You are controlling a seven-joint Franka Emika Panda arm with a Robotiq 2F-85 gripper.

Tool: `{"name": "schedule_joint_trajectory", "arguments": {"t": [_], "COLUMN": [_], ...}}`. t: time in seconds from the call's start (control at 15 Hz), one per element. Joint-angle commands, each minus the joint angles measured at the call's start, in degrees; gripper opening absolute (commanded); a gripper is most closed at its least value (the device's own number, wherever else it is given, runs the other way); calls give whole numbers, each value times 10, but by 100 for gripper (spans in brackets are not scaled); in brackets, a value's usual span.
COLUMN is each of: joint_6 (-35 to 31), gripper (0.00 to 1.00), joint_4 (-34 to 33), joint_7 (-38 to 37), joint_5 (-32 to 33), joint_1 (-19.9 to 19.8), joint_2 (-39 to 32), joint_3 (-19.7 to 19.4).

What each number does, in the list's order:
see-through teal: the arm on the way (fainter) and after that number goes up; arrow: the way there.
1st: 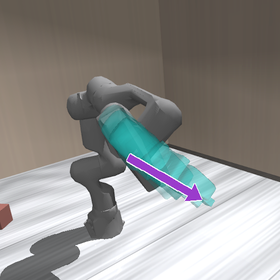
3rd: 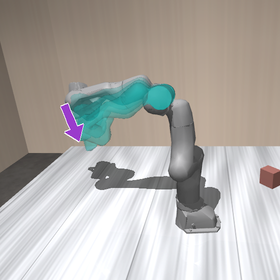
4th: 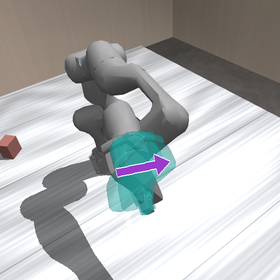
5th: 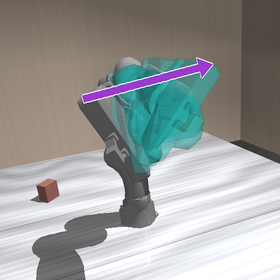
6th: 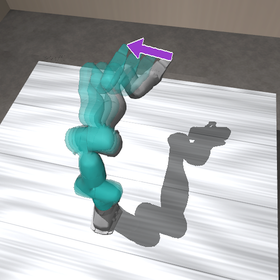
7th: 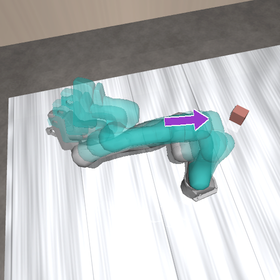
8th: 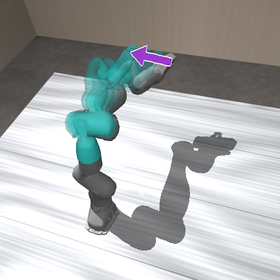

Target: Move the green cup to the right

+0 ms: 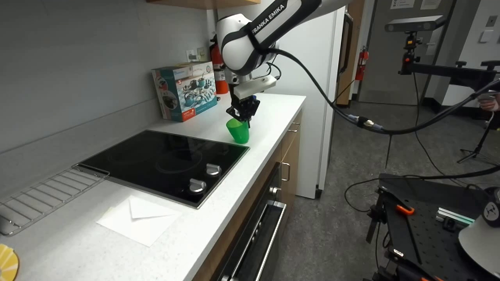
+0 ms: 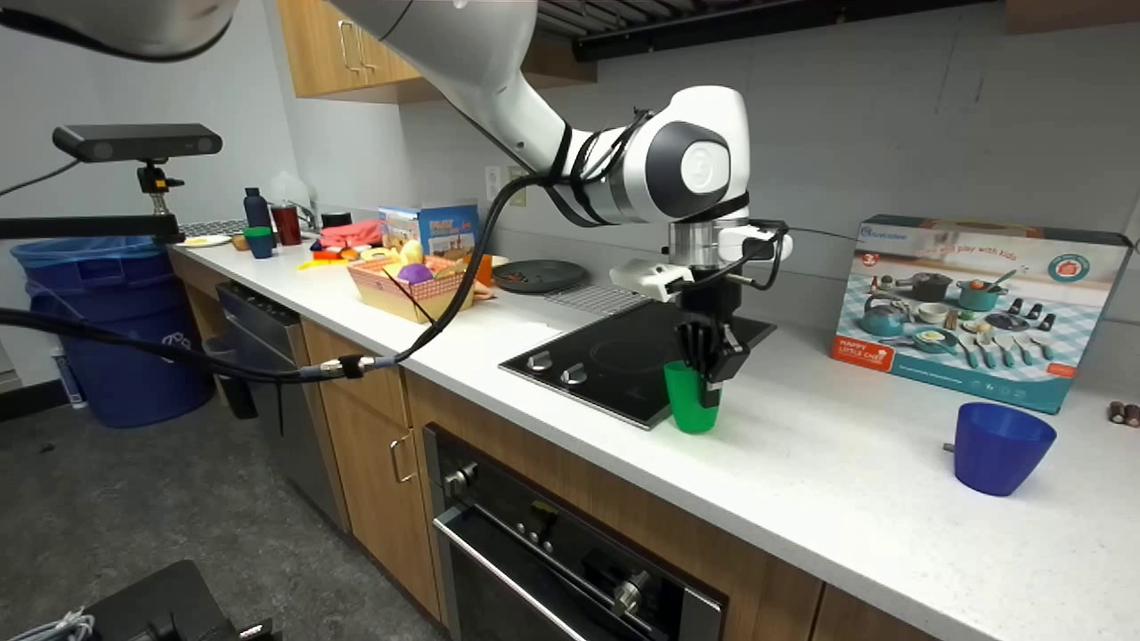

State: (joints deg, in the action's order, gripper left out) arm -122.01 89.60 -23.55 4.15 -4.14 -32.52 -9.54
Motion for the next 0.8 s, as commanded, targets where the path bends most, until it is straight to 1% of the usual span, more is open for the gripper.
{"name": "schedule_joint_trajectory", "arguments": {"t": [0.0, 0.33, 0.47, 0.73], "joint_6": [12, 16, 16, 12], "gripper": [1, 1, 1, 1], "joint_4": [0, -13, -19, -29], "joint_7": [32, 32, 36, 52], "joint_5": [-2, -2, -7, -67], "joint_1": [-16, -38, -49, -76], "joint_2": [6, 4, 3, 4], "joint_3": [-8, -29, -31, -12]}}
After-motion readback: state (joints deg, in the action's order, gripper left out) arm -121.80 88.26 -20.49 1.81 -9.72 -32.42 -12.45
